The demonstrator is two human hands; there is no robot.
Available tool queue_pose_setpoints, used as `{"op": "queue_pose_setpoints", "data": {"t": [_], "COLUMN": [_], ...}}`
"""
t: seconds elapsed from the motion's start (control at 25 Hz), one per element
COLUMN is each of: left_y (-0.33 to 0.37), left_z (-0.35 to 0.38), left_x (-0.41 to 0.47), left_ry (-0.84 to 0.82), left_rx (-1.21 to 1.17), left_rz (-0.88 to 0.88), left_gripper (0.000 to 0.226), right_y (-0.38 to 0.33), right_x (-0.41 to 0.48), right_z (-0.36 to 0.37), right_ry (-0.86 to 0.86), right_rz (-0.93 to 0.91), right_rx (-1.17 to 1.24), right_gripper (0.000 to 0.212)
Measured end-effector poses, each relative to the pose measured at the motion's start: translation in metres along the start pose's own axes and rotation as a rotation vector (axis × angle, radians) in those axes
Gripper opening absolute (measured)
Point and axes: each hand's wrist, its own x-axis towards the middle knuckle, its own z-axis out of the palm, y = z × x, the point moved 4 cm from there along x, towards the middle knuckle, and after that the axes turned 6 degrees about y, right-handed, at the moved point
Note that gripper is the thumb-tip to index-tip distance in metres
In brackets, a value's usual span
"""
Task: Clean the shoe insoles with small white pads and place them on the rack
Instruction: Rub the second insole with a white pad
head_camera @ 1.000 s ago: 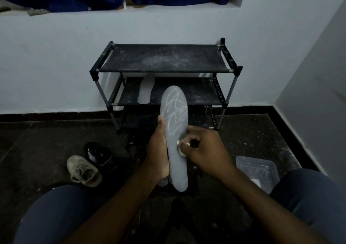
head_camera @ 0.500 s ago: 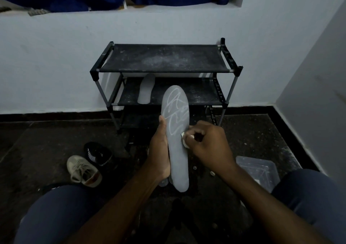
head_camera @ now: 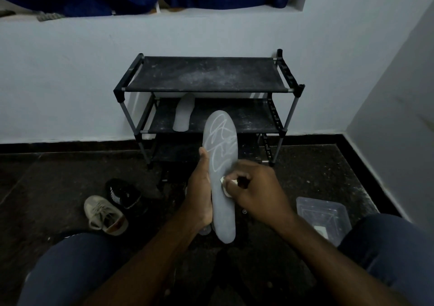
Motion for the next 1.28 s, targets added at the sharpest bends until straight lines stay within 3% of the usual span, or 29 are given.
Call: {"op": "queue_pose_setpoints", "data": {"t": [0.2,0.4,0.56,0.72,0.84,1.04,1.2,1.28], "left_y": [-0.001,-0.001,-0.001,-0.007,-0.009,-0.015,-0.013,-0.013], "left_z": [-0.001,0.005,0.002,0.002,0.000,0.001,0.003,0.002], "left_x": [0.004,-0.001,0.002,0.003,0.003,0.003,0.000,0.000], "left_ry": [-0.022,-0.137,-0.174,-0.142,-0.135,-0.139,-0.144,-0.132], "left_rx": [0.069,0.072,0.194,0.267,0.295,0.341,0.312,0.332], "left_rz": [0.028,0.047,0.106,0.129,0.137,0.152,0.151,0.167], "left_gripper": [0.073,0.018,0.048,0.062,0.065,0.062,0.064,0.062], "right_y": [0.010,0.017,0.017,0.018,0.014,0.019,0.012,0.019], "right_x": [0.008,0.014,0.012,0.016,0.012,0.019,0.014,0.017], "right_z": [-0.007,-0.018,-0.019,-0.020,-0.014,-0.024,-0.017,-0.022], "right_ry": [0.087,0.142,0.142,0.158,0.066,0.182,0.024,0.086], "right_rz": [0.058,0.062,0.032,0.005,-0.025,0.001,0.007,0.059], "right_rx": [-0.015,-0.005,-0.003,-0.046,-0.074,-0.106,-0.014,-0.035], "right_gripper": [0.010,0.009,0.006,0.006,0.011,0.010,0.013,0.011]}}
